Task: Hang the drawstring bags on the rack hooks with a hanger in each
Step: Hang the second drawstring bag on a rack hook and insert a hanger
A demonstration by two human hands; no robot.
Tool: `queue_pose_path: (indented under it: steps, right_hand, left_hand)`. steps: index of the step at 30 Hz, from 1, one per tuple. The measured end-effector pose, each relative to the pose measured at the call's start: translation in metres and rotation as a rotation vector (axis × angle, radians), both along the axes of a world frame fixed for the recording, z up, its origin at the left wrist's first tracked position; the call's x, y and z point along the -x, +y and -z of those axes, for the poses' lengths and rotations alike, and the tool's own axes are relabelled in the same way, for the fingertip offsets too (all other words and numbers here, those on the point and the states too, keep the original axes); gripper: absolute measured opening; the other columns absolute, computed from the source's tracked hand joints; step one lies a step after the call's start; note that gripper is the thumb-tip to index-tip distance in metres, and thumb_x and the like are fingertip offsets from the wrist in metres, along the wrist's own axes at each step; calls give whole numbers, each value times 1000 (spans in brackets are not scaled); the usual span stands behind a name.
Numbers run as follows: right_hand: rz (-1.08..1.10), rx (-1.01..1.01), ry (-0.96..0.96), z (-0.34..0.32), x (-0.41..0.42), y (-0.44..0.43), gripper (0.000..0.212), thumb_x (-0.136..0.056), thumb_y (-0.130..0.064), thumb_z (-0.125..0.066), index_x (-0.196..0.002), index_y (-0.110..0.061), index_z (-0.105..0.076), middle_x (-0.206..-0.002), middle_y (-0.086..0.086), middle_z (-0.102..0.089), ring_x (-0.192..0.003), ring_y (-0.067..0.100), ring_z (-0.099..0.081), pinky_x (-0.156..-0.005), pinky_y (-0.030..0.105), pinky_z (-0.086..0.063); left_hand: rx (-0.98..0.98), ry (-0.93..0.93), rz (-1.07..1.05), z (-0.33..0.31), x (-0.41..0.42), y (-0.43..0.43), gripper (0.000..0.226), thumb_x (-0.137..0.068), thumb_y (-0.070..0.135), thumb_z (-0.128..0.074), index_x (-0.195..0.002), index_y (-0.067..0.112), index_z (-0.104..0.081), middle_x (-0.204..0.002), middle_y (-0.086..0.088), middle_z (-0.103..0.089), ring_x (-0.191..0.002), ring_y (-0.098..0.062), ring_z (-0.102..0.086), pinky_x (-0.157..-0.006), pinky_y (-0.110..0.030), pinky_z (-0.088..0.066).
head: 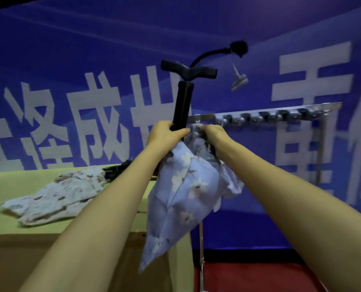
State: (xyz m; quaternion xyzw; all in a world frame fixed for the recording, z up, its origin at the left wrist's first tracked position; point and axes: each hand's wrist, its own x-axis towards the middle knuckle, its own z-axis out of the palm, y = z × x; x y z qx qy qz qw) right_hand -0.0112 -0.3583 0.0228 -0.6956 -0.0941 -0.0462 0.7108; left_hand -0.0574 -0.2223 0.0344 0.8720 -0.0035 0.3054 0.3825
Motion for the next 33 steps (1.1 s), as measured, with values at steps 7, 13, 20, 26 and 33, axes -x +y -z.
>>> queue_pose_path:
  steps: [7, 13, 20, 26, 33]
  right_hand:
    - [92, -170, 169, 17, -26, -65, 21, -84, -12, -44, -64, -15, -47, -61, 9, -39, -50, 21, -37, -50, 29, -31]
    - [-65, -273, 152, 28, -40, -85, 29, -95, -12, -43, -68, -11, -57, -68, 10, -54, -59, 21, -49, -60, 30, -43]
    - [-95, 151, 4, 43, -49, -86, 22, -83, 6, -42, -72, -6, -57, -65, 15, -50, -60, 25, -48, -59, 33, -40]
    - [-158, 442, -110, 51, -53, -70, 26, -81, 6, -48, -106, 6, -55, -91, 18, -54, -82, 27, -52, -74, 41, -44]
    - [249, 1243, -74, 94, -61, -103, 19, -85, -9, -53, -99, -1, -62, -96, 17, -65, -88, 35, -62, -68, 40, -50]
  left_hand:
    - [-51, 168, 243, 41, -41, -67, 38, -81, 28, -71, -112, 6, -64, -88, -6, -65, -79, -18, -59, -58, -21, -43]
    - [-50, 162, 250, 48, -59, -83, 40, -80, 29, -71, -115, 10, -62, -98, -5, -67, -86, -17, -61, -71, -28, -49]
    - [-14, 198, 220, 67, -61, -79, 45, -67, 27, -78, -107, 17, -60, -98, 2, -66, -92, -18, -63, -80, -34, -54]
    - [65, 127, 10, 85, -64, -83, 47, -73, 25, -75, -113, 9, -57, -109, -14, -68, -98, -31, -64, -77, -34, -50]
    - [99, -93, -199, 80, -61, -71, 35, -80, 25, -67, -108, 11, -52, -103, -9, -65, -96, -31, -61, -70, -28, -41]
